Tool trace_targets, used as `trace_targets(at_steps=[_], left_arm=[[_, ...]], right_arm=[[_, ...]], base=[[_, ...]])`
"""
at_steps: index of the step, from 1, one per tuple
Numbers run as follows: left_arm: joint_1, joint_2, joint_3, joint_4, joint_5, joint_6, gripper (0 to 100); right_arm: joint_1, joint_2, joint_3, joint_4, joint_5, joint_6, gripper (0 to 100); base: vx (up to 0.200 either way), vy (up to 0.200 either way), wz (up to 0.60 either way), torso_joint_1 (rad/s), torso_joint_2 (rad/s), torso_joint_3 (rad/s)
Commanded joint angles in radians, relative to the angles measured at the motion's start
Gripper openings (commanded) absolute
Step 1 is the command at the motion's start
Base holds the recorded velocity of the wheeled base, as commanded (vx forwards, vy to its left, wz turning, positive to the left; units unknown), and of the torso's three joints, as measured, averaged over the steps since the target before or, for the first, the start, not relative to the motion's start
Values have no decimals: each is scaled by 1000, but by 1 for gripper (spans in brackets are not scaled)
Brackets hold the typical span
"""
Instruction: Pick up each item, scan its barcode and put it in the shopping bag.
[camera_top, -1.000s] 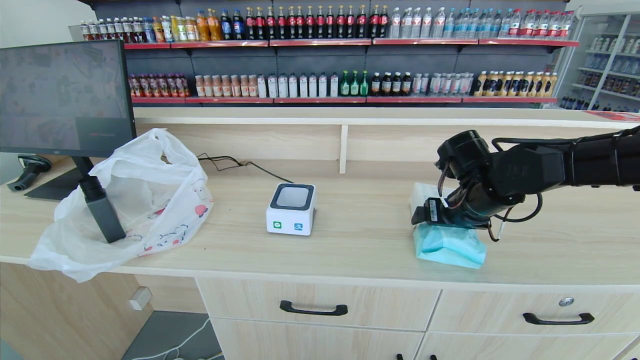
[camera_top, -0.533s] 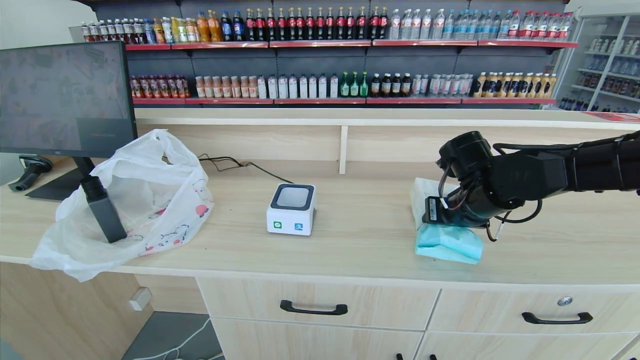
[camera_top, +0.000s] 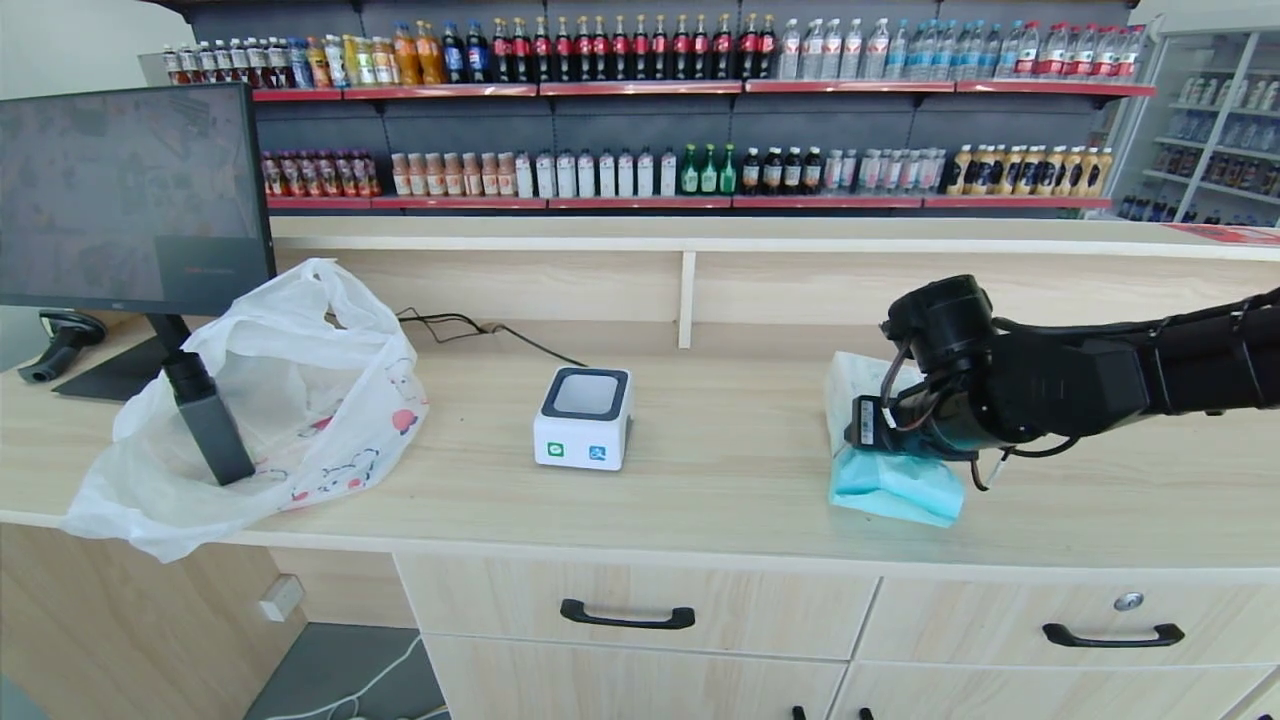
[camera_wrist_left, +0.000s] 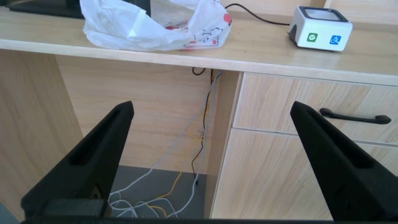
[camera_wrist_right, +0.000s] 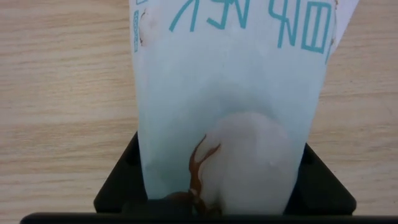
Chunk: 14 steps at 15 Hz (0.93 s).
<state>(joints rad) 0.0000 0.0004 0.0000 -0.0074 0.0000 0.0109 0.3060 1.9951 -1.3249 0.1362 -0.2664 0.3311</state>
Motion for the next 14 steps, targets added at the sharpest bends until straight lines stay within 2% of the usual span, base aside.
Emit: trace_targets(at_steps=[1, 10, 14], left_arm=[[0, 0, 0, 0, 0, 0, 100], [0, 0, 0, 0, 0, 0, 100], [0, 0, 0, 0, 0, 0, 100]], right_arm=[[4, -47, 27, -10, -2, 0, 0], [85, -272, 44, -4, -76, -9, 0], [105, -438, 159, -33, -99, -56, 0]], base=[[0, 0, 0, 0, 0, 0], [0, 0, 0, 0, 0, 0], [0, 0, 0, 0, 0, 0]])
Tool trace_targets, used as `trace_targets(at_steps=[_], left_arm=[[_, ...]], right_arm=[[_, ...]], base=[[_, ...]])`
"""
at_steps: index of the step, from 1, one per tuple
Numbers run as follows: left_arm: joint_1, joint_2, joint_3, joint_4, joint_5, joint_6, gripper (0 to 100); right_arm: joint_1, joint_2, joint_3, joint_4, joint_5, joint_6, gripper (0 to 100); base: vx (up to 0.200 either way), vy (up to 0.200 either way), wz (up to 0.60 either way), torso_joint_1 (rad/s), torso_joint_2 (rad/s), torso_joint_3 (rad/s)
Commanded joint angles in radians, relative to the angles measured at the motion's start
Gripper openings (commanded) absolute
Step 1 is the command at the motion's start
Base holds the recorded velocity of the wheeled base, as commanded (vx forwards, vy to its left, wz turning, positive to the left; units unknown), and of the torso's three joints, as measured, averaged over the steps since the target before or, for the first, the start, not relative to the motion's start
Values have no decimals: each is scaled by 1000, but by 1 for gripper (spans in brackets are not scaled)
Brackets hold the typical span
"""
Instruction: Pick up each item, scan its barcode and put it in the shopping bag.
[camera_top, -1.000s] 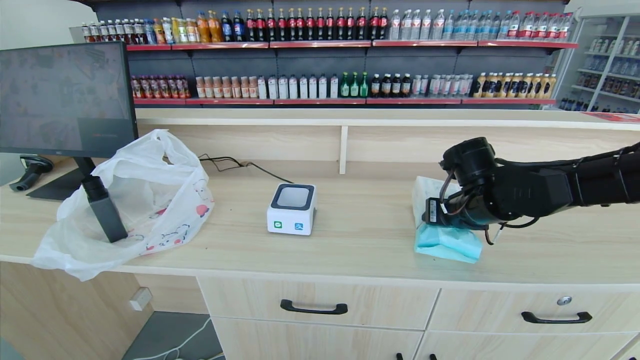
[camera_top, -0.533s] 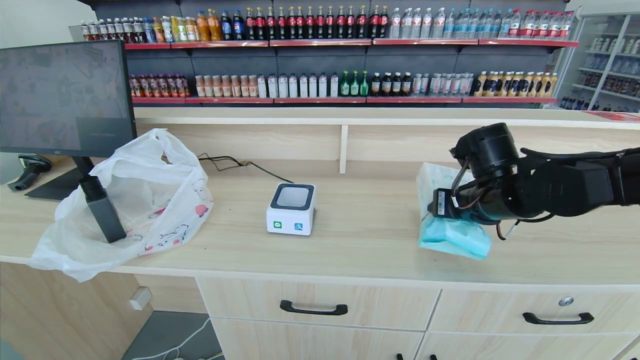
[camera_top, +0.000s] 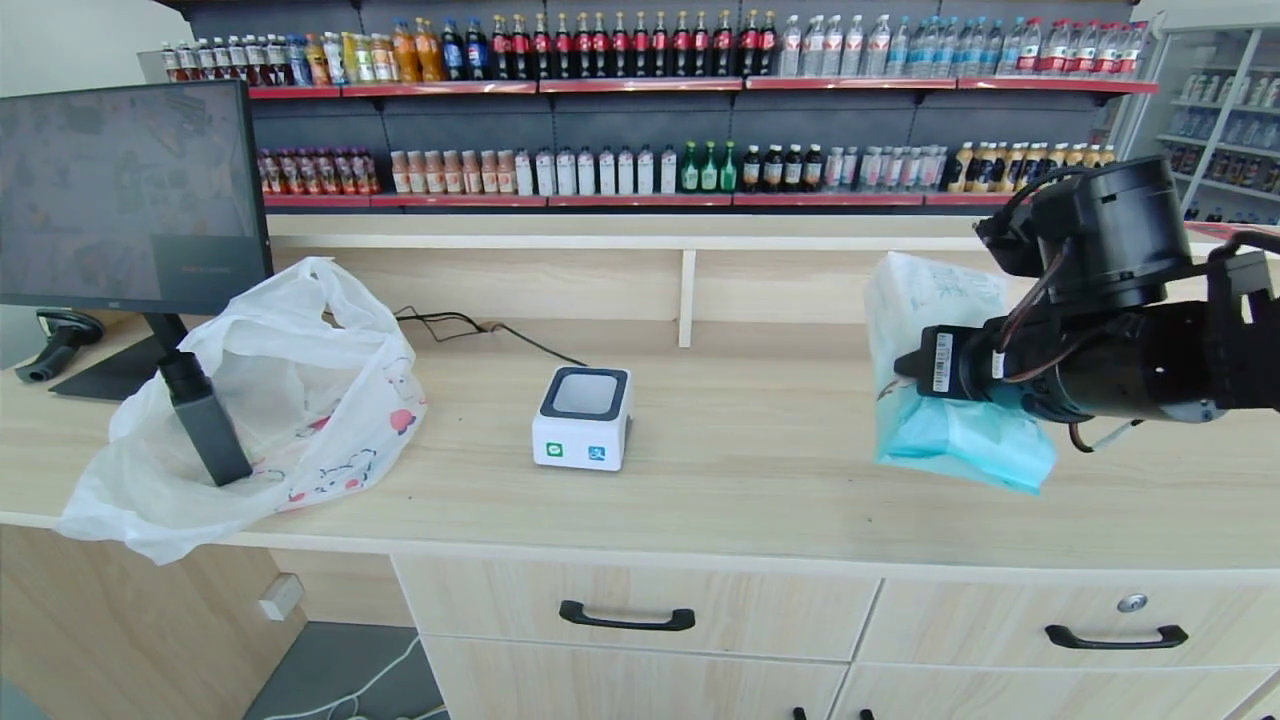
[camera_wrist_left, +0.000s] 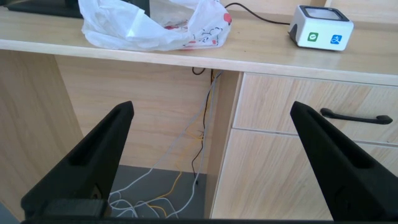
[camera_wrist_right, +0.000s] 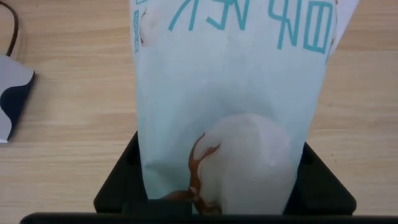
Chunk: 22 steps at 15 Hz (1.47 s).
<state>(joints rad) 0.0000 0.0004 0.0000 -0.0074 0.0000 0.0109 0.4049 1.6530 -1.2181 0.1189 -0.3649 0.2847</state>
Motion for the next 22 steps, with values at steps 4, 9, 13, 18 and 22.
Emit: trace_targets(at_steps=[4, 9, 13, 18, 22], left_arm=[[0, 0, 0, 0, 0, 0, 100], [0, 0, 0, 0, 0, 0, 100], [0, 0, 0, 0, 0, 0, 100], [0, 0, 0, 0, 0, 0, 100], [0, 0, 0, 0, 0, 0, 100]], right_arm=[[34, -234, 195, -139, 6, -41, 0], [101, -361, 365, -386, 103, -67, 0], [195, -504, 471, -423, 161, -61, 0], [196, -495, 750, -779, 305, -10, 0], [173, -406, 657, -808, 534, 380, 0]], base=[[0, 0, 0, 0, 0, 0], [0, 0, 0, 0, 0, 0], [0, 0, 0, 0, 0, 0], [0, 0, 0, 0, 0, 0], [0, 0, 0, 0, 0, 0]])
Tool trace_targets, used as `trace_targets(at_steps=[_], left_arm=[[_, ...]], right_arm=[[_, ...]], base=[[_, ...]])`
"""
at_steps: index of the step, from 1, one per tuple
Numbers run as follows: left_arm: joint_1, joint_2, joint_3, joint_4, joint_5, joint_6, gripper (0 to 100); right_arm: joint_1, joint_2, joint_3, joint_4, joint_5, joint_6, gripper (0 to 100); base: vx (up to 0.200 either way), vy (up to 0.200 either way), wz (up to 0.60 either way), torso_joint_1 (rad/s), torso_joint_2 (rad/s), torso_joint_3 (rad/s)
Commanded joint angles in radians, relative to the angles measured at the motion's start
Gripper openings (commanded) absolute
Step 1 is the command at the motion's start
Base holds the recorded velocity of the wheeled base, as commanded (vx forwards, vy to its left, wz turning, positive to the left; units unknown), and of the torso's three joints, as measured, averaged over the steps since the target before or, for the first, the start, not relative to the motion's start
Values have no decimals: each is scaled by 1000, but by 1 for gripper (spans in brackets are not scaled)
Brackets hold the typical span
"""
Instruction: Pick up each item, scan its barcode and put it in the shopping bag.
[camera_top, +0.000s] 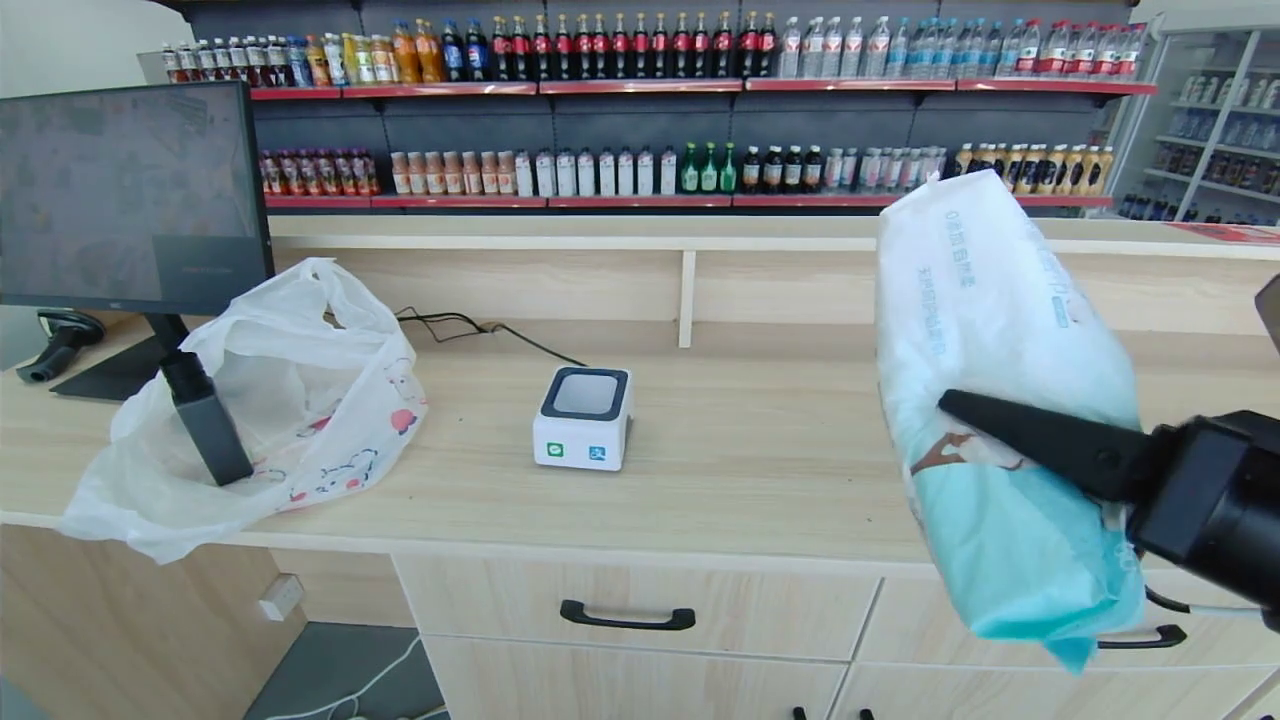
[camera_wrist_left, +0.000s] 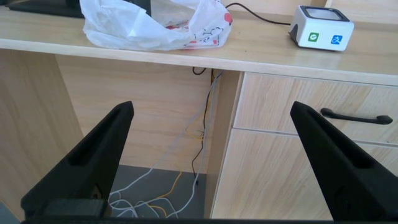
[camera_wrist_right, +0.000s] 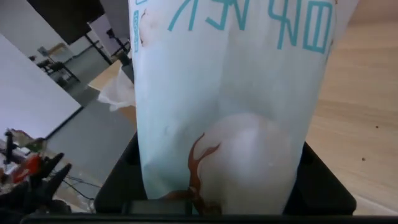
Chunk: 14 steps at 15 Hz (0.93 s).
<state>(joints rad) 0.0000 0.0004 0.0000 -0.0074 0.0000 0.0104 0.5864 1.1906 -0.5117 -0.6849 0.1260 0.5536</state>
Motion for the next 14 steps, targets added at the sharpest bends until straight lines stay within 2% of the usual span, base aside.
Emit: trace_targets(at_steps=[1, 3, 6, 7, 8, 9, 10, 12, 13, 14], left_arm=[[0, 0, 0, 0, 0, 0, 100], [0, 0, 0, 0, 0, 0, 100], [0, 0, 0, 0, 0, 0, 100], [0, 0, 0, 0, 0, 0, 100], [0, 0, 0, 0, 0, 0, 100], [0, 0, 0, 0, 0, 0, 100], [0, 0, 0, 0, 0, 0, 100], [0, 0, 0, 0, 0, 0, 100], [0, 0, 0, 0, 0, 0, 100], [0, 0, 0, 0, 0, 0, 100]], right_arm=[[-10, 73, -90, -4, 70, 241, 0], [0, 112, -133, -4, 83, 401, 0], [52, 126, -111, -4, 139, 580, 0], [52, 126, -116, -5, 181, 703, 0], [50, 126, -116, -7, 202, 759, 0], [47, 126, -108, -41, 233, 933, 0], [47, 132, -99, -74, 239, 976, 0], [47, 133, -56, -102, 330, 1023, 0], [47, 116, -31, -113, 397, 1103, 0], [47, 110, -21, -136, 419, 1184, 0]], base=[[0, 0, 0, 0, 0, 0], [0, 0, 0, 0, 0, 0], [0, 0, 0, 0, 0, 0], [0, 0, 0, 0, 0, 0], [0, 0, 0, 0, 0, 0], [0, 0, 0, 0, 0, 0], [0, 0, 0, 0, 0, 0], [0, 0, 0, 0, 0, 0], [0, 0, 0, 0, 0, 0], [0, 0, 0, 0, 0, 0]])
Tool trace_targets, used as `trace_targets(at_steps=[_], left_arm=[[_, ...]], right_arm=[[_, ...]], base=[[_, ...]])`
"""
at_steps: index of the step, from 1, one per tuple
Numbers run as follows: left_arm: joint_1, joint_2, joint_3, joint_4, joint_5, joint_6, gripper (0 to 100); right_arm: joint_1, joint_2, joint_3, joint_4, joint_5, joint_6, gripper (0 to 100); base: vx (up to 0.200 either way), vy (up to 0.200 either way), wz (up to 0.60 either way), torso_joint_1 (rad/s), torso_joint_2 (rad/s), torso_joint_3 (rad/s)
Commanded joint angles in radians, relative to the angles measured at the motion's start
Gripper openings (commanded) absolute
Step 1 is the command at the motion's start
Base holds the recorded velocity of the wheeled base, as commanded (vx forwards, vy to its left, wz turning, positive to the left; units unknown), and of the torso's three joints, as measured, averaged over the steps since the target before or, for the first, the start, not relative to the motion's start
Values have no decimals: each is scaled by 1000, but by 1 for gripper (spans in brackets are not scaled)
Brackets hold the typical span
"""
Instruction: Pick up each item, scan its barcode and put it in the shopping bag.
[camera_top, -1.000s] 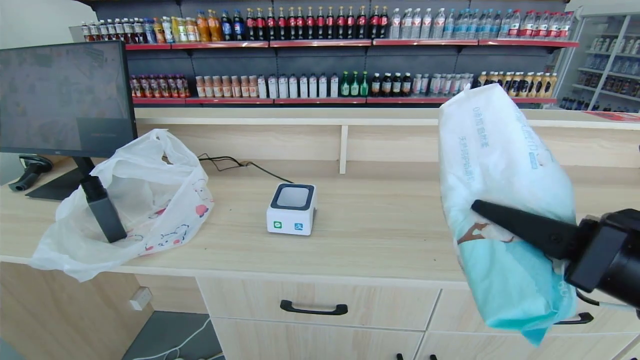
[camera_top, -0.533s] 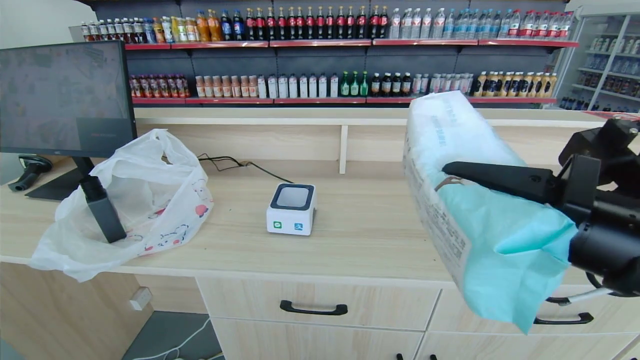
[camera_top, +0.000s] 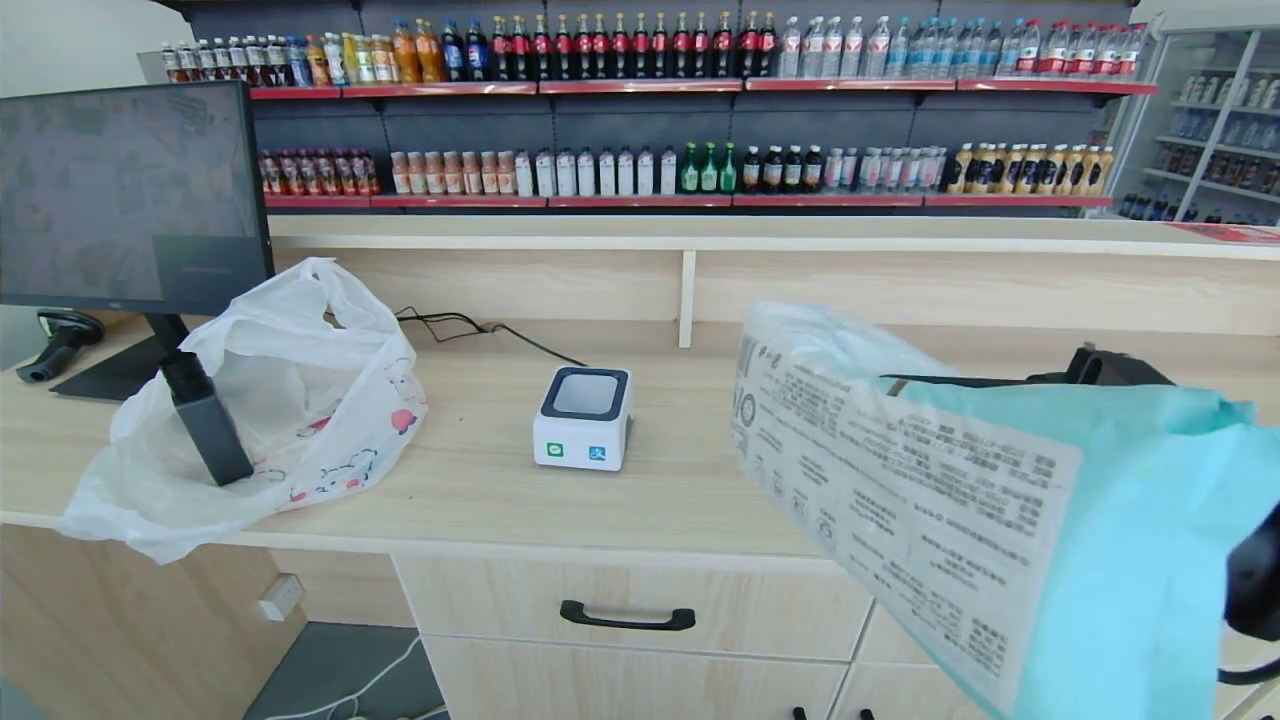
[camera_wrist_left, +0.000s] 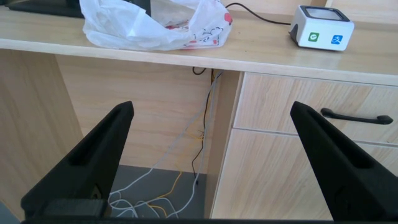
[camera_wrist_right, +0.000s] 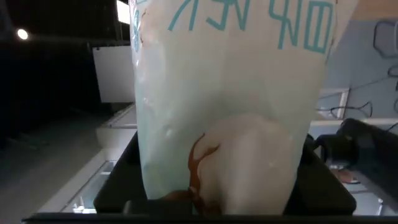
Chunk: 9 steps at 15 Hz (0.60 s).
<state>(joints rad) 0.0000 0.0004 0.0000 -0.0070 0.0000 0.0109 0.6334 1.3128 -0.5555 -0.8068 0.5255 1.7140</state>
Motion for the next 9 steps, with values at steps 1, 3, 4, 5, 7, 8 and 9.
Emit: trace_targets(at_steps=[1, 3, 4, 5, 7, 8, 9], left_arm=[[0, 0, 0, -1, 0, 0, 100], [0, 0, 0, -1, 0, 0, 100], [0, 0, 0, -1, 0, 0, 100], [0, 0, 0, -1, 0, 0, 100], [0, 0, 0, -1, 0, 0, 100], [0, 0, 0, -1, 0, 0, 100], [0, 0, 0, -1, 0, 0, 100]], right_arm=[[0, -4, 34, -43, 24, 96, 0], [2, 25, 52, -155, 45, 236, 0], [2, 33, 88, -204, 94, 302, 0], [2, 31, 109, -229, 136, 348, 0], [3, 25, 160, -311, 229, 492, 0], [20, 62, 177, -400, 257, 593, 0], [20, 95, 172, -450, 258, 653, 0]], base=[[0, 0, 0, 0, 0, 0], [0, 0, 0, 0, 0, 0], [0, 0, 0, 0, 0, 0], [0, 0, 0, 0, 0, 0], [0, 0, 0, 0, 0, 0], [0, 0, 0, 0, 0, 0], [0, 0, 0, 0, 0, 0]])
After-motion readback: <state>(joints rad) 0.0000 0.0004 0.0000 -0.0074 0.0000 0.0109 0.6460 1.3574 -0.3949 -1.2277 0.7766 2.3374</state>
